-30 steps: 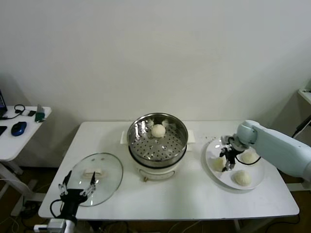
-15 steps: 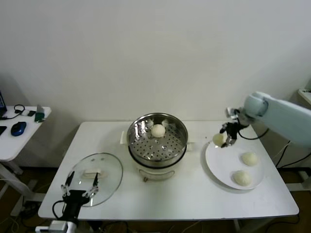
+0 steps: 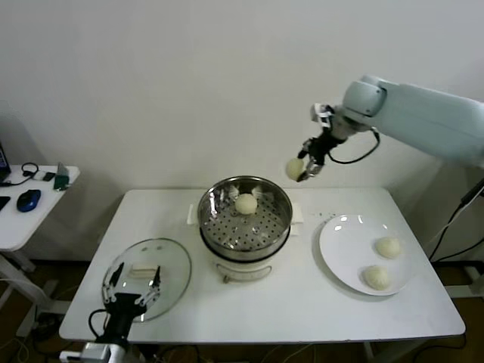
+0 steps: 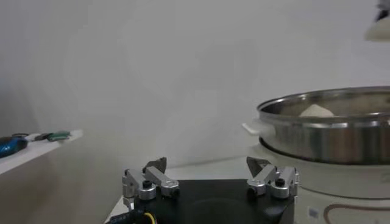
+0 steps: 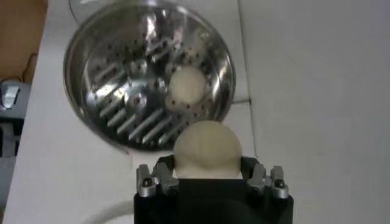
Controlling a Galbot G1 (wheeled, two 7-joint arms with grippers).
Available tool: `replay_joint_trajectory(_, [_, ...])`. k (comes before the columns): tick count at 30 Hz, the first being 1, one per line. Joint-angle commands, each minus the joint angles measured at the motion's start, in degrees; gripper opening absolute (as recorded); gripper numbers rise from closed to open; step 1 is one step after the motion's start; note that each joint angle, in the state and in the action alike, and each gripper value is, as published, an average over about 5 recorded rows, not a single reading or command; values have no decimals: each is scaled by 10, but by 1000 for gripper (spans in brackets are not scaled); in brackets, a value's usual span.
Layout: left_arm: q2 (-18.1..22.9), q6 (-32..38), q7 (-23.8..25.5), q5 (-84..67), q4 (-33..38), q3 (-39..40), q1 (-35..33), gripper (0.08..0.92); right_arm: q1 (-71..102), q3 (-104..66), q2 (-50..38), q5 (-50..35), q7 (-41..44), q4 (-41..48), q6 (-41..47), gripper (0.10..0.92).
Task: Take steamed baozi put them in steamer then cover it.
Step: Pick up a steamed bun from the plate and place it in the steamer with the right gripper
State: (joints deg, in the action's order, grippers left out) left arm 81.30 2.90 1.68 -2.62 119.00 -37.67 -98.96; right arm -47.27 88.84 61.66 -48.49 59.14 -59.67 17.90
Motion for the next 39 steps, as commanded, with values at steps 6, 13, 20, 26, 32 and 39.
replay_joint_trajectory(6, [-9, 11, 1, -8, 15, 5, -12, 823, 28, 23, 183, -79, -48, 12, 44, 687])
replay_joint_trajectory(13, [-8, 12, 0, -8, 13, 3, -15, 823, 74, 34, 212, -60, -56, 20, 50, 687])
replay_joint_trajectory(20, [-10, 11, -1, -12, 12, -4, -13, 823, 119, 38, 227, -31, -62, 29, 49, 687])
replay_joint_trajectory(26, [-13, 12, -2, -18, 4, -8, -10, 823, 139, 36, 235, -12, -64, 37, 48, 689])
replay_joint_trajectory(32, [-15, 14, -2, -22, -2, -10, -9, 823, 151, 35, 240, 1, -63, 61, 44, 695])
replay_joint_trajectory(39, [-18, 17, -2, -27, -10, -12, -10, 823, 159, 25, 237, 13, -63, 80, 41, 696])
